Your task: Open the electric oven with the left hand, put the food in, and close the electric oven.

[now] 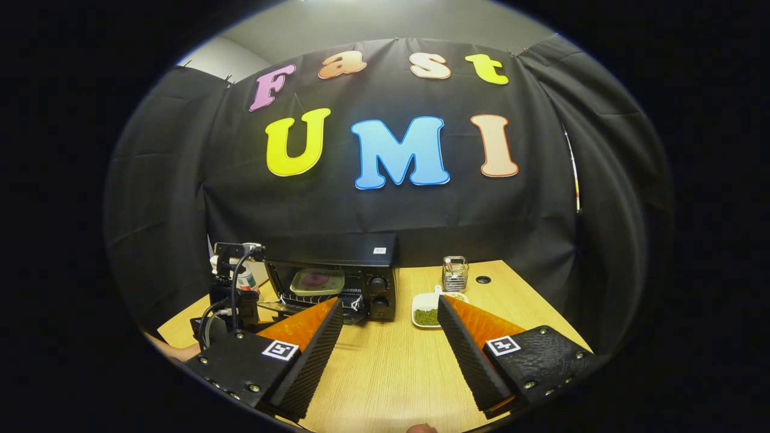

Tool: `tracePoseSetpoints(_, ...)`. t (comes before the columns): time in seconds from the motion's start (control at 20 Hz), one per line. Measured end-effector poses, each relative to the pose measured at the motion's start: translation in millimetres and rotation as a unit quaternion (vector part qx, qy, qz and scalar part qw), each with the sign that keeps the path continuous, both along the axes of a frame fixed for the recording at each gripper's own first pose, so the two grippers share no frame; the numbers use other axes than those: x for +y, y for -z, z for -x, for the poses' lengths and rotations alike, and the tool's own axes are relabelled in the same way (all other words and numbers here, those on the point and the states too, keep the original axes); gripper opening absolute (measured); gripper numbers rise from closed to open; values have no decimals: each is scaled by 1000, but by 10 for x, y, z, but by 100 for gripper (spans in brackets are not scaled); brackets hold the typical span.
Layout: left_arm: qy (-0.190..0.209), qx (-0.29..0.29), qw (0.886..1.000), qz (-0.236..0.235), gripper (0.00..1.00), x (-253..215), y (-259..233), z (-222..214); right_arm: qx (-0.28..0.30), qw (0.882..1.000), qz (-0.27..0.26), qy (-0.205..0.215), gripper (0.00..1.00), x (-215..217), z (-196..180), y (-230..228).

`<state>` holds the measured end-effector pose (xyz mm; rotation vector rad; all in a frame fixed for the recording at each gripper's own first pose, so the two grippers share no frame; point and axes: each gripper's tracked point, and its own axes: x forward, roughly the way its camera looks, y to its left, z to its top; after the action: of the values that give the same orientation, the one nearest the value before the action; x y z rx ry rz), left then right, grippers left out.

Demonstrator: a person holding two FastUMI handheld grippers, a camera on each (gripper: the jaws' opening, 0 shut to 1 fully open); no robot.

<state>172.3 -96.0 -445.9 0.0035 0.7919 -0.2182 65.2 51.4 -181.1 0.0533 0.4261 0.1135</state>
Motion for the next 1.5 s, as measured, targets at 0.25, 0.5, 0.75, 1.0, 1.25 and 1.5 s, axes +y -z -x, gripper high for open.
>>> tracePoseSetpoints(0.25, 16, -31, 999, -1, 100, -65, -146, -92, -1, 1000, -3, 0, 98, 86, -51, 8)
tracePoseSetpoints(0.5, 30, -67, 997, -4, 98, -88, -302, -304, -3, 1000, -3, 9, 98, 161, -158, 33)
tracePoseSetpoints(0.75, 27, -82, 996, 14, 100, -113, -383, -504, 3, 1000, -6, 21, 98, 161, -215, 55)
tracePoseSetpoints(1.0, 18, -140, 990, 23, 100, -48, -800, -635, -24, 1000, 0, 20, 98, 100, -201, -106)
tracePoseSetpoints(1.25, -13, -212, 977, 18, 99, -4, -1513, -311, -74, 997, 4, 11, 98, -79, -75, -512)
tracePoseSetpoints(1.5, -39, -267, 963, 13, 100, -13, -2235, 423, -106, 994, 8, -15, 98, -322, 299, -730)
